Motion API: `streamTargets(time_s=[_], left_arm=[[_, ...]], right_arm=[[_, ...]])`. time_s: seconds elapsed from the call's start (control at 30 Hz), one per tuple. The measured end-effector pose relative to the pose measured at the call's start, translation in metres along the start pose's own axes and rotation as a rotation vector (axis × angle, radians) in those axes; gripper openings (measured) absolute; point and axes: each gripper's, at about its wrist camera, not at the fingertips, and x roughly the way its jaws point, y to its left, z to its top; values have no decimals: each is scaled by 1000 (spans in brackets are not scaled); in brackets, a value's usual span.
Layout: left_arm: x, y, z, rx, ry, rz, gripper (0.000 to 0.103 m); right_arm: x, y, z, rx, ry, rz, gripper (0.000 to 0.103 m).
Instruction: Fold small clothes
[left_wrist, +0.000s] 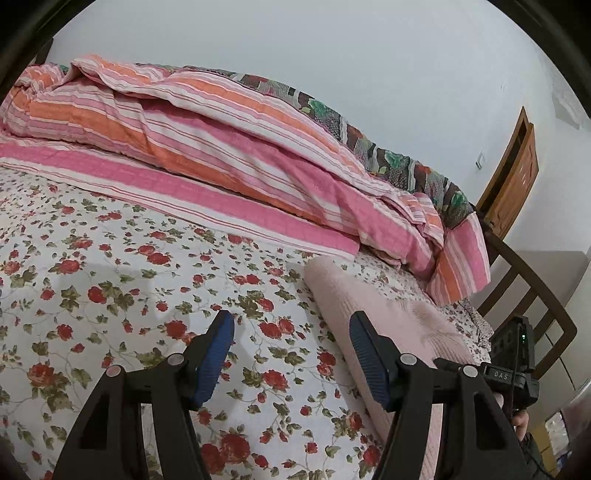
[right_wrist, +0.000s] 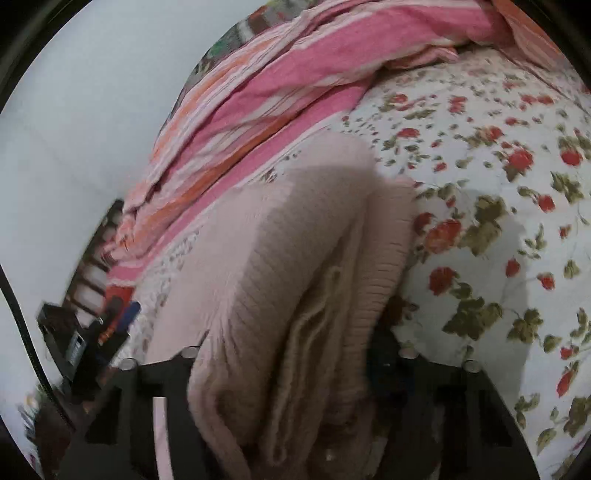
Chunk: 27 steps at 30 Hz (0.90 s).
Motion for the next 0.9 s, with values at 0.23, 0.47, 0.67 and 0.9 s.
streamTargets(time_s=[0.23, 0.47, 0.67, 0.9], left_arm=[[-6, 10, 4, -16, -7, 9, 63], [-20, 31, 12, -89, -22, 13, 63], [-24, 44, 16, -138, -23, 29, 63], [-25, 54, 18, -165, -3, 19, 63]], right_arm=[[-35, 55, 5, -78, -104, 1, 38], [-46, 144, 19, -194, -196, -110, 37], [-32, 186, 33, -205, -217, -185, 36], [3, 217, 49, -159, -220, 45, 36]])
